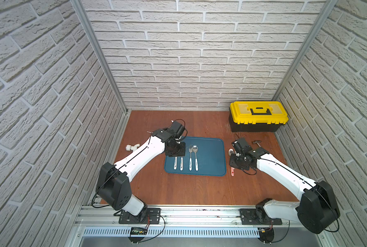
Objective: Set the spoon and fork side by side
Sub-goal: Pick up the fork at the center of the board, then place the fork on the tray.
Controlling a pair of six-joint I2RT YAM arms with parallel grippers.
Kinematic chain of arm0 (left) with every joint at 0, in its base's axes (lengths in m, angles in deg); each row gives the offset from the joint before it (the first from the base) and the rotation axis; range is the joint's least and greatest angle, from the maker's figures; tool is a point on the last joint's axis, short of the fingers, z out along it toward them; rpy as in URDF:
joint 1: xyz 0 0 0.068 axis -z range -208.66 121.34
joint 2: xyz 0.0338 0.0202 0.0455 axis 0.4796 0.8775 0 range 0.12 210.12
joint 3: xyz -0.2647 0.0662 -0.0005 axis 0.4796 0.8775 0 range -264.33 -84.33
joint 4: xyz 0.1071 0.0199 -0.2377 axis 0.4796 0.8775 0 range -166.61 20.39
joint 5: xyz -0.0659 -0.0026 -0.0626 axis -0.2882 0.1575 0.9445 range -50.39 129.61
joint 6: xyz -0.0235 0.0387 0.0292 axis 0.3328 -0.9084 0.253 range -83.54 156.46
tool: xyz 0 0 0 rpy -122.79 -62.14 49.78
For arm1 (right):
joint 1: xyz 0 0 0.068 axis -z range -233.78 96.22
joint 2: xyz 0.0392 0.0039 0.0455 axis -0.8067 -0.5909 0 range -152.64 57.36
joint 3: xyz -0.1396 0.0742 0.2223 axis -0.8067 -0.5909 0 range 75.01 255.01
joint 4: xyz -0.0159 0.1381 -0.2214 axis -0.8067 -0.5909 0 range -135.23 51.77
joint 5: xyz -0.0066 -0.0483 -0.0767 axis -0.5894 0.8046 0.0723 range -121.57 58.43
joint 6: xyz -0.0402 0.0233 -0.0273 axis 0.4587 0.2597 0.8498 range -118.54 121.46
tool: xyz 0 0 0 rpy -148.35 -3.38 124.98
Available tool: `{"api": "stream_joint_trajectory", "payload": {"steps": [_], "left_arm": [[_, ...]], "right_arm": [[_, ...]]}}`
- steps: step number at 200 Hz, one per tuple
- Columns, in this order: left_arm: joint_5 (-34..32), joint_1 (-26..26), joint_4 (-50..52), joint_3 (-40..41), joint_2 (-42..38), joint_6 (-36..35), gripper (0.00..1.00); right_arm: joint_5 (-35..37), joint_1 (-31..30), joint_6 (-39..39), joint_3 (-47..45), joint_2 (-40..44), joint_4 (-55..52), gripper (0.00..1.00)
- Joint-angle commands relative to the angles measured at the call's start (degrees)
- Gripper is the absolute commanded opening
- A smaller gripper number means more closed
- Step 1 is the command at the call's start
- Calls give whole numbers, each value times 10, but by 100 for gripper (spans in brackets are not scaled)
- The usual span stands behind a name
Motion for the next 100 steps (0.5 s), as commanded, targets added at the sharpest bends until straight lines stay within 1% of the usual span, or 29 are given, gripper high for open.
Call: {"api": "stream_joint_trajectory", "payload": {"steps": [1,33,58,100], "left_arm": [[-4,-4,-6,8,-23,-6,47],[-4,-9,-1,13,-35,-6,48],[-4,-12,0,15,-41,-7,48],[-2,-20,6,21,-51,-14,48]], "right_arm": [[-9,-41,-37,24,-54,37,19],[-19,-89,-64,79,-137,68,19],[-13,-119,-66,128,-198,64,19],[-17,-151,-79,172,-252,59,19]]}}
